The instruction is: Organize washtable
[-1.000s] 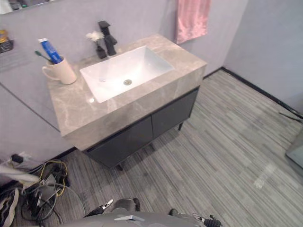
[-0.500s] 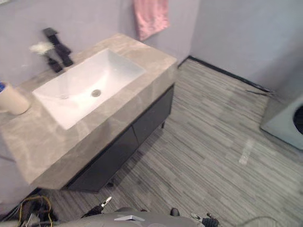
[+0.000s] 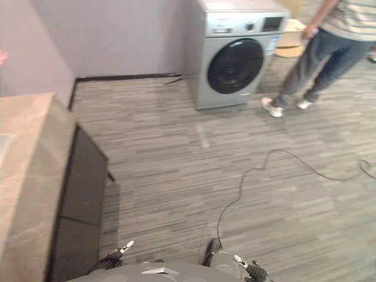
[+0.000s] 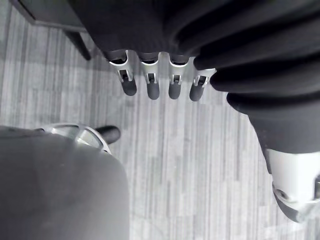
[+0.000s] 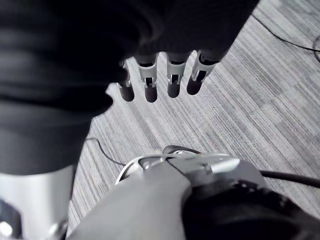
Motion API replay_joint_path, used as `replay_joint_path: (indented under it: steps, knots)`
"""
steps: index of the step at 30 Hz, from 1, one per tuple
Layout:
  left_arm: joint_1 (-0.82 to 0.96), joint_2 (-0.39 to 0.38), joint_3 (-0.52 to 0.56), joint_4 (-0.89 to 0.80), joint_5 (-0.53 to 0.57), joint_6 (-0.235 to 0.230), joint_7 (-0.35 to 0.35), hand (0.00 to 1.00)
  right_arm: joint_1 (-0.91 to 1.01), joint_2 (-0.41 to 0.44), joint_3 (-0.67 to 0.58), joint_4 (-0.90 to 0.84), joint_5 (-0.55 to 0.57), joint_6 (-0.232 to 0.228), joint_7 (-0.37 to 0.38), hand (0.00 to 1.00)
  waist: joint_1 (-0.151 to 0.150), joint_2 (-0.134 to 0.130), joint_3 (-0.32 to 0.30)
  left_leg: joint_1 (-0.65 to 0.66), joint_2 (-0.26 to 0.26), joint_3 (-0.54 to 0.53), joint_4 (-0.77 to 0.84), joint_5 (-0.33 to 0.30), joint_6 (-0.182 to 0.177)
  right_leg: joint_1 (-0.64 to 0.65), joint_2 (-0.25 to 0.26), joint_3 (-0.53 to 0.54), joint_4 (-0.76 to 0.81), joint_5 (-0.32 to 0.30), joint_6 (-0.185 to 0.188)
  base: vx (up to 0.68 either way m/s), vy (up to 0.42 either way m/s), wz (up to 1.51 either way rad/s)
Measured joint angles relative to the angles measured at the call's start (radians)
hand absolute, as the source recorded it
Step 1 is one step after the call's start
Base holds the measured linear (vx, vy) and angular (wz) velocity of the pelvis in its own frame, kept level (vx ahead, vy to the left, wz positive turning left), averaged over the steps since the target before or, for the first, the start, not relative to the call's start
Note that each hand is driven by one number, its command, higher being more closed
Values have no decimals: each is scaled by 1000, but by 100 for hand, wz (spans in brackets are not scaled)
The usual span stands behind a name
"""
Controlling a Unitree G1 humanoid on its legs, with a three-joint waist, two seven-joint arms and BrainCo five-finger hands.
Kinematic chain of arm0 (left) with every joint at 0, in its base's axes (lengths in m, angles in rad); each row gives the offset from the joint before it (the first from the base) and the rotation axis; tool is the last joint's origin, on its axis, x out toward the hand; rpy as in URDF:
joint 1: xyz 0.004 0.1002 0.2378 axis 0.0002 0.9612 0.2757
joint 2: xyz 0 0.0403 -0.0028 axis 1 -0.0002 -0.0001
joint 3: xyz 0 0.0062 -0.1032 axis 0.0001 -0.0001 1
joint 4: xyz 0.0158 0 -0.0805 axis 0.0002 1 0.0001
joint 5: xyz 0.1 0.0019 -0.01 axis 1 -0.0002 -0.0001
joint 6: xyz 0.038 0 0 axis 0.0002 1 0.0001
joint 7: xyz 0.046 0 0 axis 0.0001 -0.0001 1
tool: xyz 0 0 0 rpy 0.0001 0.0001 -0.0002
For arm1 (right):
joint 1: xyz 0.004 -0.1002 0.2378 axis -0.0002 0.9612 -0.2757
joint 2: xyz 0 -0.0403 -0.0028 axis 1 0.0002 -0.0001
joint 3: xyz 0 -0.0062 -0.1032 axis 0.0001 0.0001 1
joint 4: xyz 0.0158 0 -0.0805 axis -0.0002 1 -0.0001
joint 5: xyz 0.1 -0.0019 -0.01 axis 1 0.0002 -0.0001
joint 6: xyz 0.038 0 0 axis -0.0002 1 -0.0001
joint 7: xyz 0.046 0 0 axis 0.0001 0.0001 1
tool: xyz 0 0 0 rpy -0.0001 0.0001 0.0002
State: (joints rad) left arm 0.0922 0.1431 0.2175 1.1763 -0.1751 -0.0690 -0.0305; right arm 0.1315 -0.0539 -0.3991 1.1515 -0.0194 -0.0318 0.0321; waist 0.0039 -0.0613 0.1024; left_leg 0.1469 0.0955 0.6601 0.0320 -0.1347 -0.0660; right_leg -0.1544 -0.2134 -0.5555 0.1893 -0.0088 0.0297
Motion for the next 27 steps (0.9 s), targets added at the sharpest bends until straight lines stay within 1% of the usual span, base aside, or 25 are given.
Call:
replay_joint_path:
  steps: [1,2,4,5,6,7,8,9,10,11,12,13,14,15,16,17,18,19,20,22,23,24,25,26,27]
  knots:
    - [6,-13,24,0,-16,1,0,0,7,-3,-2,-3,1,-2,2,0,-13,14,-1,3,31,18,8,-14,-28,0,28,3,6,-4,-12,-34,-302,-69]
    - [7,-16,27,0,-17,1,-1,0,8,-4,-5,-2,2,-2,3,0,-17,19,-2,3,38,20,9,-20,-39,0,35,5,6,-9,-18,-2,-313,-42]
    - [8,-34,72,-1,-17,3,-3,0,13,-13,-30,0,31,0,8,0,-38,47,-3,12,98,46,34,-39,-87,-16,85,10,41,-74,-51,54,-323,-35]
    - [11,-42,85,-1,-17,5,-3,0,15,-15,-31,-1,42,0,8,0,-41,50,-7,5,123,51,68,-53,-101,-21,92,10,61,-96,-56,122,-353,-34]
    - [21,-49,105,-1,-17,8,-3,0,22,-22,-28,0,41,0,7,0,-51,66,-8,-6,191,52,184,-77,-134,-11,130,15,76,-129,-75,169,-378,-49]
    - [29,-53,130,0,-18,10,-4,0,25,-35,-22,16,40,-1,6,0,-47,75,-1,-35,282,23,370,-87,-122,13,177,41,74,-145,-94,174,-414,-64]
    - [36,-58,151,-3,-24,5,2,0,23,-34,-16,28,39,-2,6,0,-42,75,-1,-69,329,-16,487,-76,-72,31,203,60,61,-149,-102,94,-492,-103]
    - [54,-66,188,-40,-46,-10,2,0,24,-38,1,36,39,-1,5,0,-25,84,4,-150,388,-152,705,4,76,75,255,112,30,-146,-140,15,-482,-121]
    - [59,-65,195,-44,-55,-8,1,0,21,-46,8,38,39,-1,2,0,-10,74,6,-221,385,-291,850,30,86,107,284,162,15,-150,-163,-29,-493,-174]
    - [69,-68,194,-44,-59,-1,0,0,7,-49,4,37,39,-1,-3,0,3,83,10,-298,317,-432,1013,-9,22,135,307,222,10,-159,-185,-45,-291,-160]
    - [73,-79,192,-43,-64,2,0,0,2,-49,4,36,39,-2,-3,0,6,84,11,-327,271,-471,1062,-26,-5,147,313,256,7,-162,-190,-97,-166,-169]
    - [80,-95,164,-38,-84,8,1,0,-16,-50,4,39,39,-1,-3,0,5,77,15,-381,145,-538,1071,-76,-77,184,316,315,-13,-158,-184,-179,-63,-163]
    - [94,-94,157,-46,-89,4,-1,0,-23,-52,1,68,39,-1,-2,0,15,68,21,-404,80,-526,978,-107,-82,224,318,368,-42,-149,-169,-218,-48,-159]
    - [97,-93,152,-46,-91,3,-2,0,-28,-52,1,75,39,0,-1,0,22,64,21,-414,79,-490,915,-119,-61,245,320,385,-63,-144,-162,-276,-72,-146]
    - [96,-87,135,-44,-91,3,-2,0,-33,-49,5,71,39,-1,-1,0,23,60,25,-457,85,-452,819,-140,-20,277,328,436,-88,-144,-161,-248,-114,-122]
    - [94,-98,140,-45,-91,0,-1,0,-28,-45,1,61,39,-1,-1,0,25,60,31,-491,86,-459,702,-142,-9,312,332,481,-115,-144,-161,-125,-115,-113]
    - [93,-99,142,-45,-90,-2,-1,0,-25,-44,-4,59,39,-2,-1,0,27,60,36,-496,83,-475,621,-134,-12,332,332,504,-130,-145,-160,117,-81,-119]
    - [95,-100,140,-45,-89,-5,0,0,-19,-45,-11,59,39,-2,-1,0,33,64,35,-487,75,-532,444,-92,-33,360,333,556,-154,-155,-146,268,-35,-120]
    - [90,-101,131,-42,-88,-6,1,0,-15,-45,-19,59,40,-4,-1,0,33,70,33,-495,71,-598,343,-51,-32,385,332,587,-162,-187,-139,247,-4,-113]
    - [92,-101,127,-38,-79,-4,2,0,1,-41,-46,58,39,-2,-2,0,31,74,32,-497,64,-612,358,-15,-6,406,316,630,-105,-264,-125,346,100,-83]
    - [90,-90,127,-37,-75,-3,1,0,32,-25,-74,59,39,-2,-2,0,31,53,17,-474,40,-586,396,-4,2,386,281,640,7,-322,-70,445,104,-77]
    - [90,-84,126,-32,-74,-3,1,0,36,-19,-87,59,39,-2,-1,0,30,44,13,-458,34,-562,397,-26,10,339,264,625,118,-339,-38,401,43,-74]
    - [80,-69,117,-21,-73,-3,0,0,33,-13,-93,59,39,-2,0,0,27,29,16,-414,23,-532,366,-45,17,240,234,593,332,-334,-7,298,-7,-65]
    - [59,-40,74,-5,-74,-2,1,0,22,-4,-93,60,39,-1,1,0,15,14,29,-336,-3,-496,303,-49,23,116,168,523,612,-241,124,283,19,-54]
    - [51,-24,37,-3,-74,-1,3,0,13,1,-104,60,39,-2,2,0,-8,12,43,-284,-9,-480,276,-50,25,59,119,482,740,-224,134,203,28,-60]
